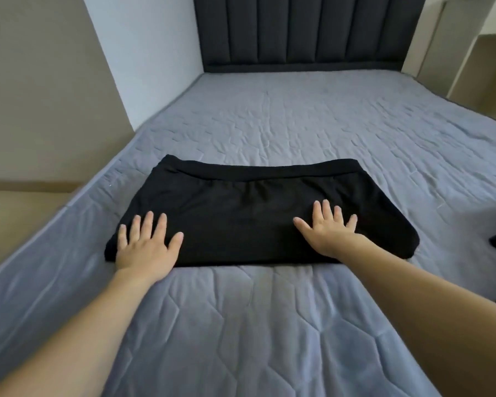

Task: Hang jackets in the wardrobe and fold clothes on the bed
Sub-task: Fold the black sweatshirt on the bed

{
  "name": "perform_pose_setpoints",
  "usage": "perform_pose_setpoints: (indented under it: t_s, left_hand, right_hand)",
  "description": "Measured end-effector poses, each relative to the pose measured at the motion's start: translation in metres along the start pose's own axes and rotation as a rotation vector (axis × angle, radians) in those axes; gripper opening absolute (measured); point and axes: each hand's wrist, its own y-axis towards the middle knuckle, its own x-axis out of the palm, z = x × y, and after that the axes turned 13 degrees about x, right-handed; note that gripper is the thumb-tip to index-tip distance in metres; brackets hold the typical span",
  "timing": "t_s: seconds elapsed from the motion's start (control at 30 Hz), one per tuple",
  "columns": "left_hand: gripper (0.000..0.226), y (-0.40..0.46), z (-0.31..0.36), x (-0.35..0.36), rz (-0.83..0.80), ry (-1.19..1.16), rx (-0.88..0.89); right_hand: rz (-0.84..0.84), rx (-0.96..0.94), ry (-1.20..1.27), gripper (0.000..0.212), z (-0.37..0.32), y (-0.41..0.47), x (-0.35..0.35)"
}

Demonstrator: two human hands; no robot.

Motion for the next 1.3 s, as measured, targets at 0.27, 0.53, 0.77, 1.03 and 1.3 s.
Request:
perform_pose_setpoints:
  t_s: [0.27,0.53,0.77,1.03,1.3]
  left_hand:
    - [0.056,0.009,-0.05,-0.001,0.169,-0.511,-0.286]
    - [0.071,0.043,-0.095,0.024,0.067,-0.55,-0.165]
    - [0.08,0.069,-0.106,0.029,-0.034,-0.601,-0.131]
    - [0.072,0.08,-0.123,0.016,-0.22,-0.946,-0.142]
    - [0.046,0.064,-0.128,0.007,-0.201,-1.014,-0.025]
  right_hand:
    - [-0.013,-0.214,-0.012,0.088,-0.149,-0.023,0.019]
    - [0.003,-0.38,-0.016,0.101,-0.296,0.031,0.009]
    - [-0.124,-0.45,0.014,0.114,-0.38,0.076,-0.011]
    - [-0.25,-0.513,0.138,0.065,-0.402,0.083,-0.01]
    - [-0.095,-0.532,-0.088,0.046,-0.432,0.055,-0.014]
